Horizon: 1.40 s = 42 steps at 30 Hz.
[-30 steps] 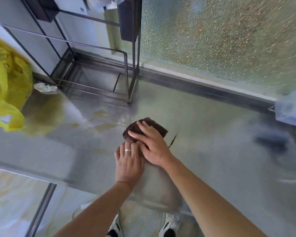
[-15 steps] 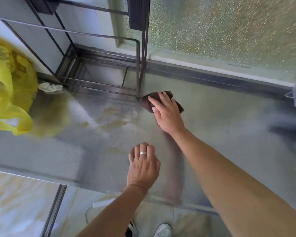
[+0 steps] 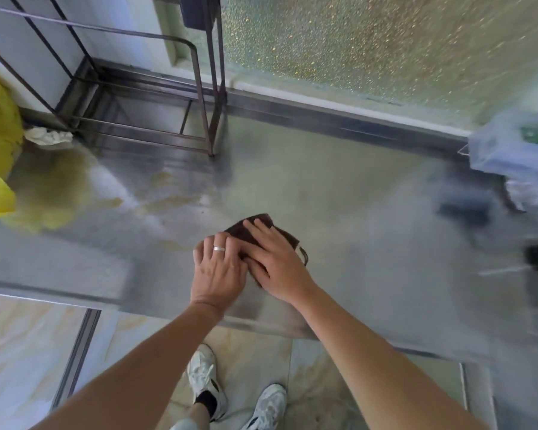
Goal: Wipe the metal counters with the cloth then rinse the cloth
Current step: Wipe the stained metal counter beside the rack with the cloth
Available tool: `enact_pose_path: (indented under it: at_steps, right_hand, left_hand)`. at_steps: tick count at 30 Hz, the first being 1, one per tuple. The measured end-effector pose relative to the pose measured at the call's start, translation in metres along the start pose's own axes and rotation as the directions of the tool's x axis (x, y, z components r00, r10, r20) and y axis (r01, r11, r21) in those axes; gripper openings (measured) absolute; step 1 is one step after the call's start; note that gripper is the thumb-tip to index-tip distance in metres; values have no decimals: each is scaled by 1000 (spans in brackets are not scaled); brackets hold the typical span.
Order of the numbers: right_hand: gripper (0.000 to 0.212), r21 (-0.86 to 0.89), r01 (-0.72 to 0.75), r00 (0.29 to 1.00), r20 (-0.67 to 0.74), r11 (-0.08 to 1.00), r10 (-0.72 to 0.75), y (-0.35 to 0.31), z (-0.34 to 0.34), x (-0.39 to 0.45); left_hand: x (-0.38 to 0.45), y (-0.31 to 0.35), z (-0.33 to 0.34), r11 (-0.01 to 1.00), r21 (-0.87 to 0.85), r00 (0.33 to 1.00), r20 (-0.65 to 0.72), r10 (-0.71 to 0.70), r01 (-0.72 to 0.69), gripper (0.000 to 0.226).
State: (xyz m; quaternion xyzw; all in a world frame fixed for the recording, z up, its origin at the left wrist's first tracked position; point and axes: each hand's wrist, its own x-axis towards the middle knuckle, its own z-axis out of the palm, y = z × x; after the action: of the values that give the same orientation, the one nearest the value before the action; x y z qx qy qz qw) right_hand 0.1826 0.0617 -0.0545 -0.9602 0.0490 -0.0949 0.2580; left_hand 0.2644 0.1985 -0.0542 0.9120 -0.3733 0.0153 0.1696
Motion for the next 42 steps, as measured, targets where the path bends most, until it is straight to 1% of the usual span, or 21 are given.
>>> enact_pose_path:
  at_steps: [2,3,5,7,8,11,13,16,19,22,24,25,27,29,30,33,35,38,39,40,42]
  right_hand:
    - [40,-51,53,998,25,997,-52,19,-10,10]
    - [40,-86,45,999,-7,995,-46,32,-13,24]
    - [42,-139,-79,991,-117,987,62,56,-16,59]
    - [46,-148,-272,947,-217,951,237,75,-17,95]
    - [48,-149,-336,923,-250,930,294,82,-16,109]
    - [46,-153,-438,870,-321,886,375,81,-8,130]
    - [43,-128,-435,863,-341,891,372,61,2,120]
    - [41,-70,-310,921,-270,948,281,9,19,69]
    - [41,-1,-241,955,-176,971,237,-36,25,6]
    - [42,-50,-183,977,-119,982,176,-33,17,-18]
    - [40,-76,-204,969,-159,976,190,-10,3,-20]
    - [40,-73,-249,951,-204,966,230,5,-5,-22]
    - [41,-72,-378,892,-296,923,342,42,-24,-34]
    - [43,-82,-514,819,-342,854,460,83,-49,-57]
    - [43,-83,-582,773,-365,809,519,103,-63,-71]
    - [43,-93,-738,630,-453,669,631,152,-98,-110]
    - [43,-120,-781,586,-480,613,653,162,-105,-118]
    - [44,-74,-839,497,-510,539,702,151,-95,-103]
    - [45,-57,-846,480,-516,530,710,142,-90,-93]
    - [46,-59,-833,498,-514,550,699,131,-82,-82]
    - [46,-96,-754,605,-488,650,630,97,-59,-57]
  left_hand:
    - [1,3,-1,1000,-10,1000,-5,10,-10,20]
    - [3,4,-1,1000,-18,1000,-12,5,-5,19]
    - [5,4,0,1000,-26,1000,-23,-5,5,22]
    - [5,4,1,1000,-20,999,-33,1,-1,28]
    - [4,4,1,1000,-18,999,-37,7,-8,29]
    - [4,2,0,1000,-7,999,-31,9,-9,27]
    - [3,2,-2,1000,0,1000,-9,-6,6,24]
    - [1,0,-7,1000,-7,1000,-13,4,-4,16]
    - [-10,-1,-9,991,-41,991,-44,129,-131,25]
    - [-27,0,-6,955,57,951,-88,296,-292,26]
    - [-29,7,-3,957,67,954,-85,288,-283,25]
    - [-28,14,-2,970,43,966,-88,243,-240,24]
    - [-24,31,1,995,-50,993,-91,77,-82,21]
    - [-21,46,4,981,-169,990,-82,-113,98,22]
    - [-20,50,6,971,-192,985,-73,-158,142,22]
    - [-20,56,11,986,-125,992,-54,-117,109,17]
    - [-20,57,12,992,-83,994,-46,-102,98,18]
    - [-19,58,13,995,-43,995,-31,-96,95,20]
    - [-18,57,13,995,-41,995,-23,-93,92,20]
    - [-18,57,13,995,-44,995,-15,-94,94,20]
    - [-18,55,13,994,-58,995,-8,-96,95,19]
